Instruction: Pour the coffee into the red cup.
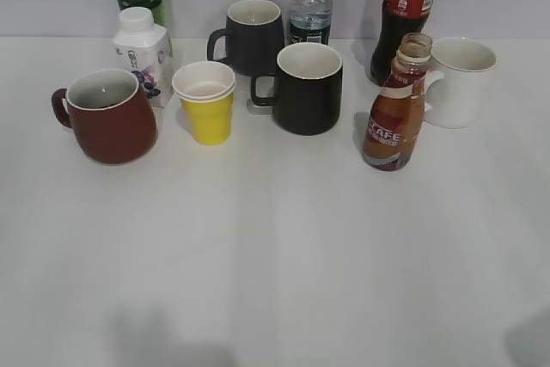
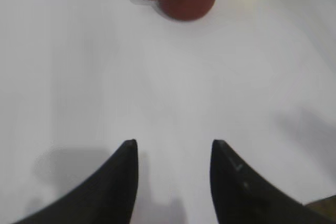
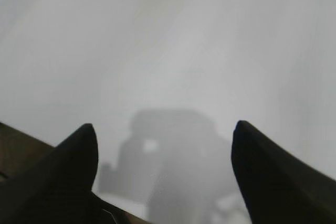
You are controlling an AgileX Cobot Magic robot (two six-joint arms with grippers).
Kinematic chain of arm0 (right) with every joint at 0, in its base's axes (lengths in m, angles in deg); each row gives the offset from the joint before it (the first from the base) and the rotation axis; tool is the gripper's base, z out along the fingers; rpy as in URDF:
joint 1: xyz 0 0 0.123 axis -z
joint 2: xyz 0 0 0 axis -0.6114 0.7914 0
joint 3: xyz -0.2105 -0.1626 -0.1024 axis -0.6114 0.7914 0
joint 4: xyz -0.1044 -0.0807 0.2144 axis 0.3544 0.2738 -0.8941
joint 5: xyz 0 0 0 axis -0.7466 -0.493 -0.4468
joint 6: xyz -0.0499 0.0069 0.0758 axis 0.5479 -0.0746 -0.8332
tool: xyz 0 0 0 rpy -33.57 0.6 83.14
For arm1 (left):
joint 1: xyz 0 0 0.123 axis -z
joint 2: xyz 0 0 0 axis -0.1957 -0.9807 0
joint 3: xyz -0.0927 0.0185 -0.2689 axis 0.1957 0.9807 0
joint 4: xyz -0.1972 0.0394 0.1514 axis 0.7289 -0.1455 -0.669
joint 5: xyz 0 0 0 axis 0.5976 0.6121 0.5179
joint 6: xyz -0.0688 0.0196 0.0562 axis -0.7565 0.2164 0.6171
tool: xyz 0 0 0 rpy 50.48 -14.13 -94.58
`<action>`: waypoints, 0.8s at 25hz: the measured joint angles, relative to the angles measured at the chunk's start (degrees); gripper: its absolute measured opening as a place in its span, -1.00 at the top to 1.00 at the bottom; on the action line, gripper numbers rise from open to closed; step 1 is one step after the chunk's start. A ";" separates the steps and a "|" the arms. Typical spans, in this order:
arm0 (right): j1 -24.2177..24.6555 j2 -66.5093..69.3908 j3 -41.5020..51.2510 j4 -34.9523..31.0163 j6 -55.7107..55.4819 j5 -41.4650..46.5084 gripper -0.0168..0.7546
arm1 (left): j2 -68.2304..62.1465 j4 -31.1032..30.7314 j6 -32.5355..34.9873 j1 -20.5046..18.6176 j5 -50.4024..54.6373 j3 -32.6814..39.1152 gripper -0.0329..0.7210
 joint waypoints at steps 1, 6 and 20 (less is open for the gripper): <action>0.00 -0.02 0.00 0.00 0.00 -0.07 -0.58 | 0.00 -0.04 0.03 0.00 -0.23 0.06 -0.02; 0.00 -0.02 0.00 0.31 0.00 -0.44 -0.58 | 0.00 -0.06 0.03 0.00 -0.64 0.06 -0.01; 2.59 -0.07 0.00 0.00 0.00 -0.81 -0.58 | 0.45 -0.06 0.07 -0.98 -0.92 0.10 0.28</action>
